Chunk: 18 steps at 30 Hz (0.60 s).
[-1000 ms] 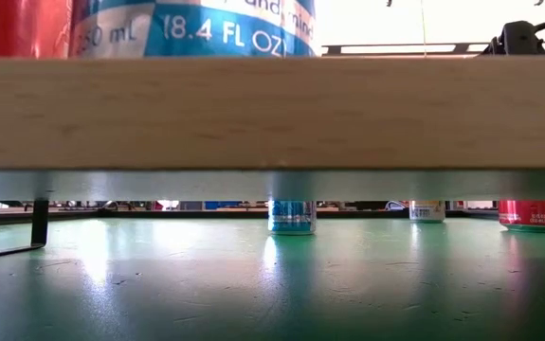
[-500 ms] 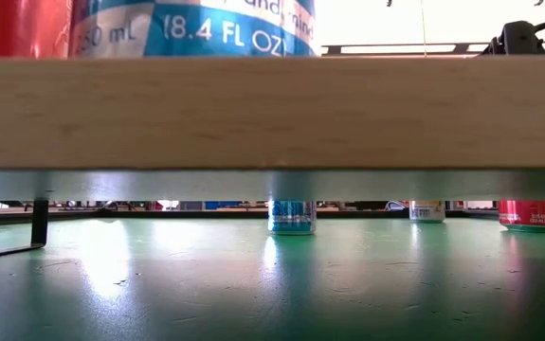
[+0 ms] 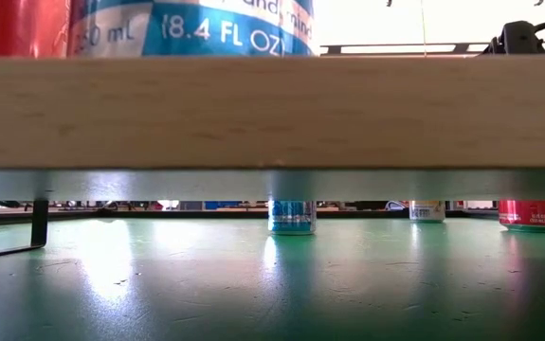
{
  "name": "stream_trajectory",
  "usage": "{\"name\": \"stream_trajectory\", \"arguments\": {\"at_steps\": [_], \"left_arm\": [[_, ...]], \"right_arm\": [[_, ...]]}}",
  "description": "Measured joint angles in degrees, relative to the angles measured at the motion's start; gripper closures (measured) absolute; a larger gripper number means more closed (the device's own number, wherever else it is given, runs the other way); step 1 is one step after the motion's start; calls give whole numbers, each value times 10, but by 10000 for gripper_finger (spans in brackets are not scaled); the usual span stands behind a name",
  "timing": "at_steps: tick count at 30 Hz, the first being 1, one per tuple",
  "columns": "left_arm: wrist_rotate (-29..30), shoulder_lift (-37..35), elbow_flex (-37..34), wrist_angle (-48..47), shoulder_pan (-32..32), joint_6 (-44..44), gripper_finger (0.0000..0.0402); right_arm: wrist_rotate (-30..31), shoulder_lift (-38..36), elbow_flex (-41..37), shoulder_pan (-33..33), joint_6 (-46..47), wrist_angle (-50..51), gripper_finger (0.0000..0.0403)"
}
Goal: Place canned beverage on shelf
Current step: Put the bottom red soda can on the shelf
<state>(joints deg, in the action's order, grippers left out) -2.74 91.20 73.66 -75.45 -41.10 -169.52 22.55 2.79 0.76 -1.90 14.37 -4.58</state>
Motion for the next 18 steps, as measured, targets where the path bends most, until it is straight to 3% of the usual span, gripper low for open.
{"name": "stream_trajectory", "arguments": {"at_steps": [5, 18], "left_arm": [[-2, -22, -19, -16, 38, 29, 174], [7, -136, -136, 76, 102, 84, 179]], "right_arm": [[0, 0, 0, 0, 0, 0, 22], [0, 0, 0, 0, 0, 0, 22]]}}
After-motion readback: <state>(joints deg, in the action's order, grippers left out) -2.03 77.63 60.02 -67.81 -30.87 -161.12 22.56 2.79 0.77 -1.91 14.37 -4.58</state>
